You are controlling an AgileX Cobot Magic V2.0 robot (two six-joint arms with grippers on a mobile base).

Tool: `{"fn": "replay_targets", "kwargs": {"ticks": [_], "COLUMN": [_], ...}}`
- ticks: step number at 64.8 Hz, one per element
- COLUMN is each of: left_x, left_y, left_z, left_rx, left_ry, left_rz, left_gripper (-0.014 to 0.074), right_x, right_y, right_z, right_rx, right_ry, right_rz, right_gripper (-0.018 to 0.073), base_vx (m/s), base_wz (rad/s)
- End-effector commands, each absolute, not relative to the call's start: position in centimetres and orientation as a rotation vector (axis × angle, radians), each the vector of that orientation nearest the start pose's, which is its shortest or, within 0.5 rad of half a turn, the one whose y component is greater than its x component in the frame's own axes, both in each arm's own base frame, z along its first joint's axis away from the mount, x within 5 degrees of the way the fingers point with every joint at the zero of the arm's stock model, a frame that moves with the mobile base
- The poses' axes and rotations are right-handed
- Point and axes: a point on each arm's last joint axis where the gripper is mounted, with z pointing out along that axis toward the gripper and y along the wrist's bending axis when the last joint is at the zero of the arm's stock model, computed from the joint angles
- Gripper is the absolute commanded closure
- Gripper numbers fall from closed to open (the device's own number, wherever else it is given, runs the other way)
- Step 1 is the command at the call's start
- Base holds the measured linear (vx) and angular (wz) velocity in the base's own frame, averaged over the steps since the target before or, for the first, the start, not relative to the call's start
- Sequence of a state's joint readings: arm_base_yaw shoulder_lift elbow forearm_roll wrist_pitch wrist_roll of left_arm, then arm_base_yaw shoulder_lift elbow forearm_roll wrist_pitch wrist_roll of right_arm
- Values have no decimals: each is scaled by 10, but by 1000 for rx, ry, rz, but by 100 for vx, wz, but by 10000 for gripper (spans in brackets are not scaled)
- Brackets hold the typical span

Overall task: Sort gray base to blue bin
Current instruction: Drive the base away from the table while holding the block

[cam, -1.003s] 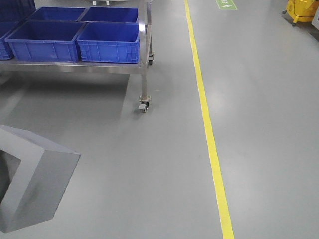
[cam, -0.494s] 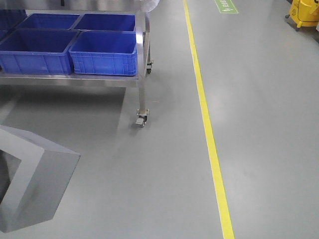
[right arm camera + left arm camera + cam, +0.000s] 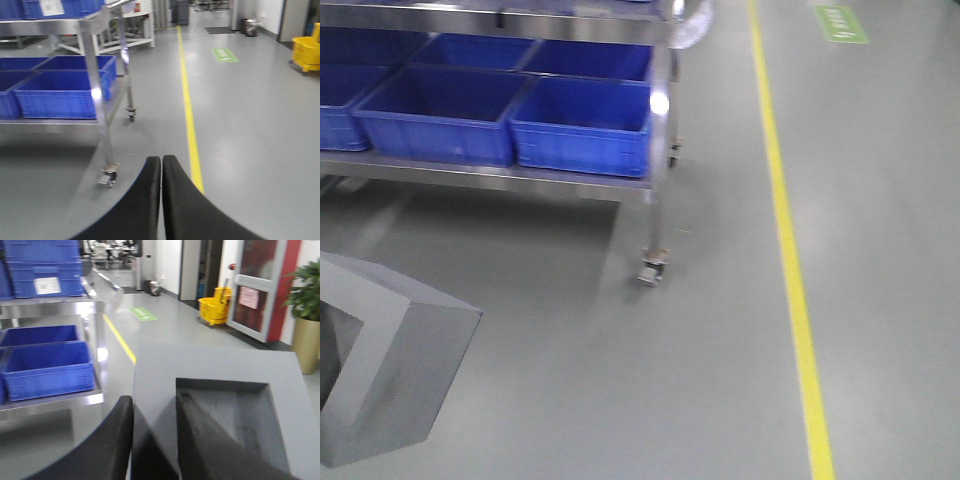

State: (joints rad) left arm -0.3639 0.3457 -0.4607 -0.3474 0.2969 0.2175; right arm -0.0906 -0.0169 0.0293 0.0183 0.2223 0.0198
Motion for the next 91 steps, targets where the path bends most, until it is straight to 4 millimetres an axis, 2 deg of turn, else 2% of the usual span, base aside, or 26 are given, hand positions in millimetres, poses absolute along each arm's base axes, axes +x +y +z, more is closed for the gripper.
{"fn": "replay_targets", "kwargs": {"ticks": [1, 91], "left_x": [71, 71], "left_y": [-34, -34], "left_z": [338, 338], "left_rx": [223, 223], "left_ry": [1530, 1530], "left_rz": [-463, -463], "left_gripper": [576, 576], "right_x": [56, 56], "right_y": [-5, -5], "right_z": [191, 191], "right_rx": [92, 92], "right_ry": [1640, 1640], "right_rz": [-50, -50], "right_gripper": [564, 564], "base_vx": [30, 25], "base_wz": [55, 70]}}
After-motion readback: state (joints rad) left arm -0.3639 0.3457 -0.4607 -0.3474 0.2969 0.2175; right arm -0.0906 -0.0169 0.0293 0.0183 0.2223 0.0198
